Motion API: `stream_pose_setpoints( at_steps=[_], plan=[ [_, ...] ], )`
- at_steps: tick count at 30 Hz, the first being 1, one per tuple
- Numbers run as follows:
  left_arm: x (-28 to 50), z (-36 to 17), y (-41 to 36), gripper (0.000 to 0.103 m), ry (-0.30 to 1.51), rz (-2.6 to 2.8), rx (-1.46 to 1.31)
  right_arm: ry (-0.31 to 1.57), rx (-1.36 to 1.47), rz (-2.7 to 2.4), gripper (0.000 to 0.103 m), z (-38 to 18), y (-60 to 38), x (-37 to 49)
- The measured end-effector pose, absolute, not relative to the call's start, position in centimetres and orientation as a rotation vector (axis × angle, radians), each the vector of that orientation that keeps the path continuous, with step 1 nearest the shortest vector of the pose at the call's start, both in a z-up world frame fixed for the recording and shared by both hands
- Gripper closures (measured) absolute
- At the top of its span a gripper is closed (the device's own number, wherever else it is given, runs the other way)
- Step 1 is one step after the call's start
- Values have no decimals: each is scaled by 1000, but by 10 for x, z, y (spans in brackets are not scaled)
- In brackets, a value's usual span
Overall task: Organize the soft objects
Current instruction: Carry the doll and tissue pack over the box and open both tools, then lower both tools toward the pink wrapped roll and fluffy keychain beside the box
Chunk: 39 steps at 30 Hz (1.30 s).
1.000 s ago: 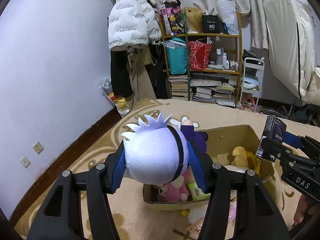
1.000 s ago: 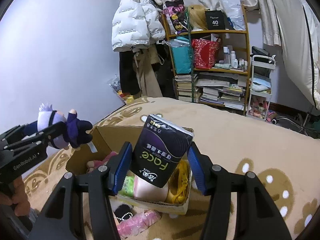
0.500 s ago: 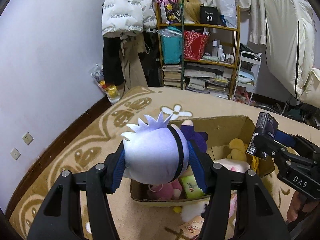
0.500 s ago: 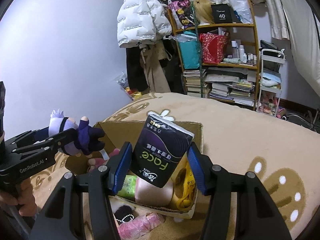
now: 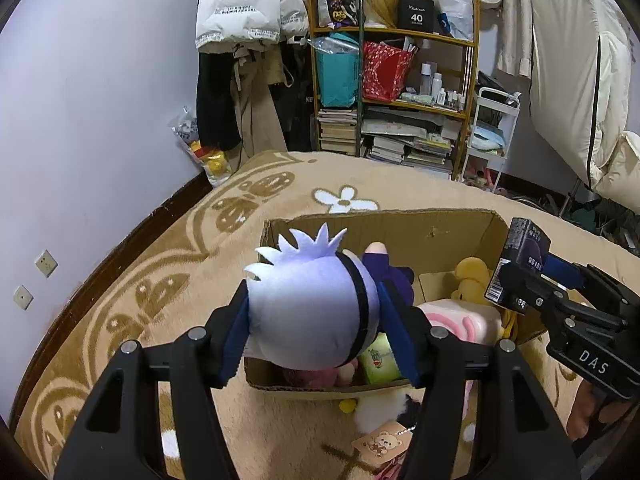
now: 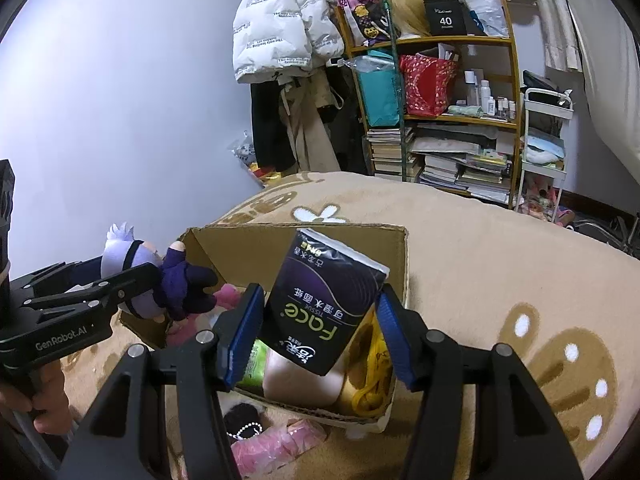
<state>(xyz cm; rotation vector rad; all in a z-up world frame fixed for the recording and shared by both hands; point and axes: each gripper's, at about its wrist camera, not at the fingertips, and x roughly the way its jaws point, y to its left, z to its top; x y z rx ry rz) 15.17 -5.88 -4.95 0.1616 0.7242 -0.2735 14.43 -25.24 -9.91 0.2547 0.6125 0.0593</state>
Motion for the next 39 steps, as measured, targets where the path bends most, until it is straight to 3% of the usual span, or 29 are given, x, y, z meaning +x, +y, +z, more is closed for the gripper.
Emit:
stream_pose_setpoints(
  at_steps=[9,11,14,16,21,24,30,33,39],
  plan=[
    [152,-54,-57,40,760,-260,166,631,243,80,41,-101,-250,142],
    [151,-52,-56,33,756,-257,164,634,241,84,41,-100,-248,142],
    [148,-49,-54,30,750,-247,162,634,235,86,41,-99,-247,140],
    [148,-49,-53,29,753,-247,164,635,235,80,32,-98,-246,140],
    [139,-44,-51,22,748,-245,184,627,237,74,24,-93,-244,133],
    [132,-38,-50,13,735,-246,197,611,240,72,13,-88,-242,126],
    [122,-28,-44,6,725,-225,202,614,236,66,11,-84,-239,119],
    [117,-24,-39,4,726,-212,209,616,236,57,3,-81,-237,110],
    [107,-20,-32,3,754,-197,224,635,219,58,3,-76,-232,93]
  ],
)
